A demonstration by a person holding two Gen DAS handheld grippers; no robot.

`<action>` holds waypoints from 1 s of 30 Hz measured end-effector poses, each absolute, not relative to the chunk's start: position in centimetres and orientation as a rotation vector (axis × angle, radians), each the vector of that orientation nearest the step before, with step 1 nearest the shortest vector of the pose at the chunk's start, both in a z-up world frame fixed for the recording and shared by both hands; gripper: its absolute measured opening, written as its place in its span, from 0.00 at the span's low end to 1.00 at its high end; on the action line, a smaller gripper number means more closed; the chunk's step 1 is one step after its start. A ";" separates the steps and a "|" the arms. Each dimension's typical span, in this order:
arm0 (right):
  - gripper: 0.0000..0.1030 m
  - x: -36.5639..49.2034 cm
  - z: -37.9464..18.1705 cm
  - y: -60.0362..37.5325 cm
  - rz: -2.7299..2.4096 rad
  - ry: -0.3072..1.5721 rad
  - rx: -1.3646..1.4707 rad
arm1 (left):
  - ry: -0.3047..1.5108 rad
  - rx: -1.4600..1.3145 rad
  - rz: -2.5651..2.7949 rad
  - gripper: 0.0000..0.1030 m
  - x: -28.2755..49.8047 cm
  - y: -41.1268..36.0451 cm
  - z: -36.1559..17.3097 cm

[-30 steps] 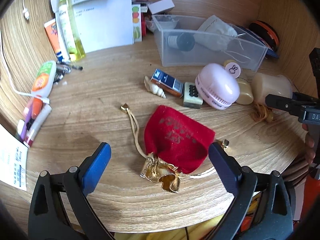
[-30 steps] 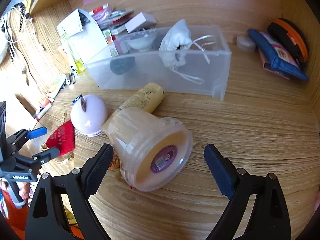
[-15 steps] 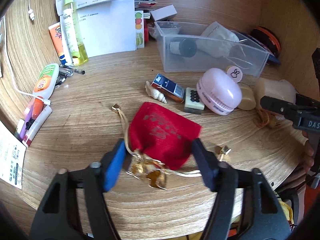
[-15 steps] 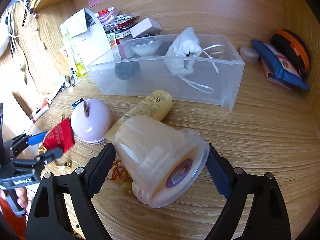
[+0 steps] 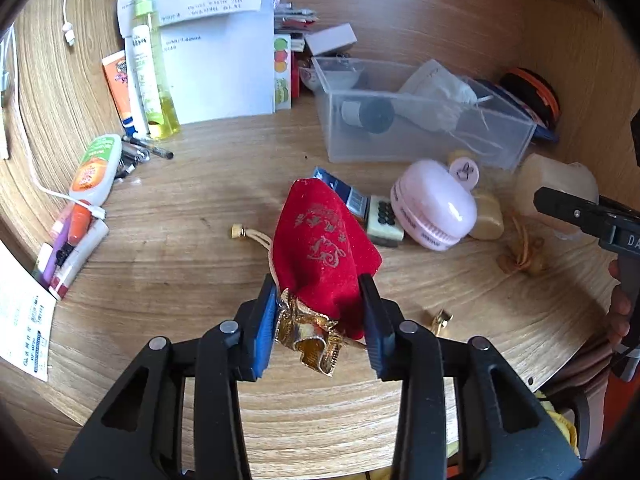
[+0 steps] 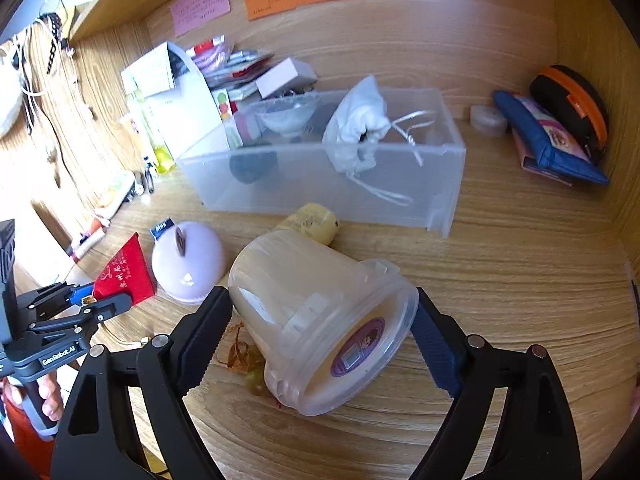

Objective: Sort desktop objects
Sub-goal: 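Grasp the red velvet pouch with the left gripper while the right gripper grasps the clear cup, then carry the red pouch and clear cup into the clear box and release both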

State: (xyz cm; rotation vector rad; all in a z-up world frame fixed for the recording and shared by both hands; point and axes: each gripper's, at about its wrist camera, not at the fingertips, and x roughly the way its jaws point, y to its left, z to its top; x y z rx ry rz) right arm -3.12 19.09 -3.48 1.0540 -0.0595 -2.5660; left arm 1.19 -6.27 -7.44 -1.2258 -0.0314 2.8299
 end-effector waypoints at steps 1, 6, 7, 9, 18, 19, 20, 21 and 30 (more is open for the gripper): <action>0.84 -3.1 -3.3 19.2 -2.569 -0.059 1.050 | -0.035 -1.220 2.831 0.37 1.2 -6.3 -7.2; 0.84 -3.2 -2.6 19.7 -2.587 -0.049 1.041 | -0.064 -1.177 2.849 0.37 1.0 -6.9 -5.8; 0.84 -3.2 -2.5 19.8 -2.585 -0.046 1.040 | -0.068 -1.165 2.855 0.37 0.9 -7.0 -5.5; 0.84 -3.2 -2.1 19.9 -2.593 -0.031 1.034 | -0.075 -1.137 2.864 0.37 0.7 -7.1 -4.6; 0.84 -2.8 0.5 20.6 -2.654 0.037 0.963 | -0.078 -1.010 2.883 0.37 -0.6 -6.3 -0.8; 0.84 -2.8 1.0 20.7 -2.662 0.044 0.948 | -0.082 -0.997 2.877 0.37 -0.9 -6.1 -0.4; 0.84 -2.8 1.4 20.8 -2.668 0.052 0.937 | -0.088 -0.987 2.872 0.37 -1.0 -6.0 -0.1; 0.84 -2.8 1.8 20.9 -2.673 0.062 0.925 | -0.103 -0.978 2.858 0.37 -1.3 -5.7 0.3; 0.84 -3.2 4.0 21.2 -2.709 0.124 0.854 | -0.083 -0.934 2.811 0.37 -3.7 -4.2 2.8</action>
